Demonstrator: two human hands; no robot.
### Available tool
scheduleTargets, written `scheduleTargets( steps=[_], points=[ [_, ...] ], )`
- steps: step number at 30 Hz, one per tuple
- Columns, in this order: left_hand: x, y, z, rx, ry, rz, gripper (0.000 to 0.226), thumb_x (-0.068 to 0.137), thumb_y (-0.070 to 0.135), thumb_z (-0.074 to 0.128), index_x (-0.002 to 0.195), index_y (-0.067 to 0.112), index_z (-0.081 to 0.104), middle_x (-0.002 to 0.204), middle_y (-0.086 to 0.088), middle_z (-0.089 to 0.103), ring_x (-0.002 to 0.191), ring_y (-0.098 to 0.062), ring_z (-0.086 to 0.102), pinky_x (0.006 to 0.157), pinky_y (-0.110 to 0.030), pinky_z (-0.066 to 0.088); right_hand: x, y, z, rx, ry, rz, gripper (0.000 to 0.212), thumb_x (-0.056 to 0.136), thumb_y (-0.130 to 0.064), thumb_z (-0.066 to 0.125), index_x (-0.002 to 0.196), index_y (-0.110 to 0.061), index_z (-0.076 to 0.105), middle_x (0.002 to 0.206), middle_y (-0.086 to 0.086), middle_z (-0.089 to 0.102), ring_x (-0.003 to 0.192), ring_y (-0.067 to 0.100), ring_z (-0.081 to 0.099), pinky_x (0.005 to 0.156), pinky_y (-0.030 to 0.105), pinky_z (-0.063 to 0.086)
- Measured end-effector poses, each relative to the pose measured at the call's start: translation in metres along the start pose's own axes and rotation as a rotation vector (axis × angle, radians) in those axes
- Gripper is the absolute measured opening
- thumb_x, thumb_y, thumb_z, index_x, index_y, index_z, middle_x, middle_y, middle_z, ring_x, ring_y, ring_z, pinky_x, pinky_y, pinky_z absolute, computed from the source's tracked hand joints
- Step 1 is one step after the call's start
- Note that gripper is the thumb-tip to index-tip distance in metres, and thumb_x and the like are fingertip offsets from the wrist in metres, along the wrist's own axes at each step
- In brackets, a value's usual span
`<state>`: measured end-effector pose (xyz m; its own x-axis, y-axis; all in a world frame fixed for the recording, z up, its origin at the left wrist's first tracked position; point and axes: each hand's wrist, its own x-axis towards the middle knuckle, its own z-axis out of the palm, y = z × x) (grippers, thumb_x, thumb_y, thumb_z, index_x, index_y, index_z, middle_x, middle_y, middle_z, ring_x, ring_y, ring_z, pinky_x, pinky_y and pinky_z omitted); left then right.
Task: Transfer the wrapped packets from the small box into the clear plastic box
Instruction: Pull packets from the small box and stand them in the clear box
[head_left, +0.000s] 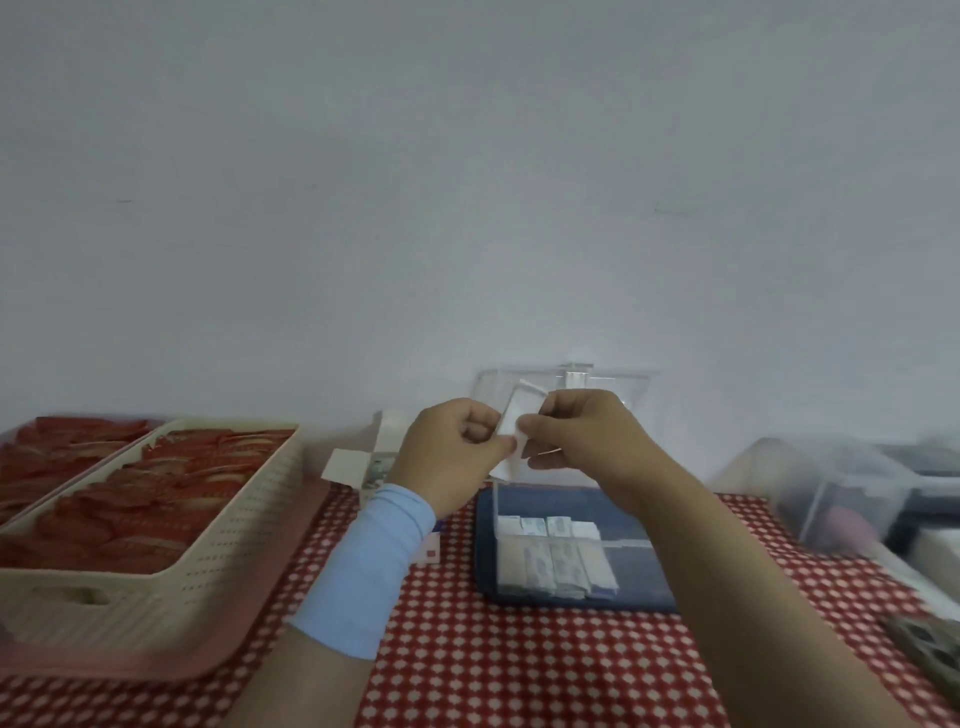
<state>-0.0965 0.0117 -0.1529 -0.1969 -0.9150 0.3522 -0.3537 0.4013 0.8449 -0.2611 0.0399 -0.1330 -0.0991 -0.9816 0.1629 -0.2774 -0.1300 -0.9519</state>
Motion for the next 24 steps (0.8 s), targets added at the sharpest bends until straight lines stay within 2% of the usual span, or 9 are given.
scheduleTargets(
  steps=[5,9,11,14,16,18,20,22,24],
  points=[
    [0.002,0.022,0.026,-0.062,-0.063,-0.039,0.012,0.081,0.014,0.078,0.089,0.016,0.069,0.075,0.001,0.069,0.053,-0.004,0.064,0.057,-0.019,0.056,-0.011,-0.007,-0.036,-0.090,-0.006,0.045,0.024,0.090,-0.009,0.072,0.091,0.015,0.067,0.078,0.020,0.070,0.068,0.019,0.071,0.069,0.029,0.062],
    [0.004,0.032,0.053,-0.132,-0.166,-0.109,0.011,0.082,0.009,0.077,0.088,0.012,0.068,0.075,-0.006,0.070,0.057,-0.012,0.066,0.055,-0.022,0.055,-0.017,-0.003,-0.057,-0.244,0.041,0.106,0.016,0.091,-0.008,0.070,0.092,0.008,0.071,0.087,0.019,0.075,0.074,0.022,0.076,0.058,0.019,0.057],
    [0.006,0.029,0.066,-0.074,-0.241,-0.132,0.008,0.085,0.014,0.075,0.091,0.014,0.069,0.080,-0.006,0.074,0.067,-0.017,0.070,0.067,-0.030,0.060,-0.017,0.004,-0.067,-0.306,0.071,0.151,0.013,0.092,-0.008,0.069,0.093,0.004,0.072,0.086,0.016,0.076,0.073,0.023,0.076,0.057,0.021,0.058],
    [0.008,0.021,0.075,0.389,-0.397,-0.022,0.023,0.094,0.031,0.061,0.113,0.019,0.068,0.108,-0.001,0.072,0.096,-0.019,0.068,0.087,-0.031,0.053,-0.008,0.015,-0.072,-0.477,0.121,0.230,0.013,0.090,-0.008,0.070,0.094,0.004,0.071,0.089,0.018,0.075,0.078,0.028,0.076,0.070,0.035,0.064],
    [0.004,0.021,0.075,0.611,-0.527,0.044,0.033,0.100,0.037,0.048,0.117,0.017,0.068,0.117,-0.001,0.068,0.103,-0.022,0.063,0.083,-0.028,0.046,-0.002,0.022,-0.067,-0.667,0.060,0.283,0.016,0.090,-0.012,0.068,0.093,0.003,0.071,0.090,0.017,0.075,0.083,0.027,0.075,0.081,0.039,0.062],
    [0.000,0.020,0.075,0.678,-0.636,0.035,0.044,0.102,0.045,0.038,0.107,0.014,0.069,0.107,-0.006,0.069,0.094,-0.024,0.061,0.074,-0.029,0.042,0.001,0.027,-0.058,-0.847,-0.044,0.346,0.014,0.089,-0.012,0.065,0.078,-0.004,0.067,0.077,0.009,0.072,0.069,0.018,0.070,0.082,0.031,0.059],
    [-0.004,0.019,0.076,0.695,-0.704,0.019,0.048,0.100,0.051,0.036,0.104,0.015,0.067,0.102,-0.007,0.067,0.091,-0.023,0.058,0.077,-0.031,0.042,0.004,0.031,-0.049,-0.934,-0.097,0.427,0.020,0.088,-0.005,0.065,0.070,-0.008,0.057,0.065,0.004,0.064,0.055,0.014,0.060,0.071,0.025,0.054],
    [-0.005,0.013,0.080,0.683,-0.769,0.003,0.043,0.093,0.054,0.043,0.107,0.021,0.066,0.107,-0.004,0.066,0.097,-0.023,0.059,0.089,-0.035,0.046,0.005,0.033,-0.044,-0.989,-0.118,0.454,0.013,0.091,-0.004,0.066,0.081,-0.005,0.058,0.070,0.006,0.060,0.063,0.018,0.062,0.074,0.027,0.056],
    [-0.005,0.003,0.085,0.658,-0.795,-0.020,0.038,0.084,0.059,0.049,0.096,0.028,0.067,0.103,0.000,0.066,0.095,-0.022,0.060,0.091,-0.037,0.049,0.008,0.038,-0.041,-1.049,-0.164,0.472,0.012,0.094,-0.010,0.066,0.103,-0.002,0.064,0.087,0.009,0.062,0.083,0.021,0.065,0.089,0.029,0.056]
  ],
)
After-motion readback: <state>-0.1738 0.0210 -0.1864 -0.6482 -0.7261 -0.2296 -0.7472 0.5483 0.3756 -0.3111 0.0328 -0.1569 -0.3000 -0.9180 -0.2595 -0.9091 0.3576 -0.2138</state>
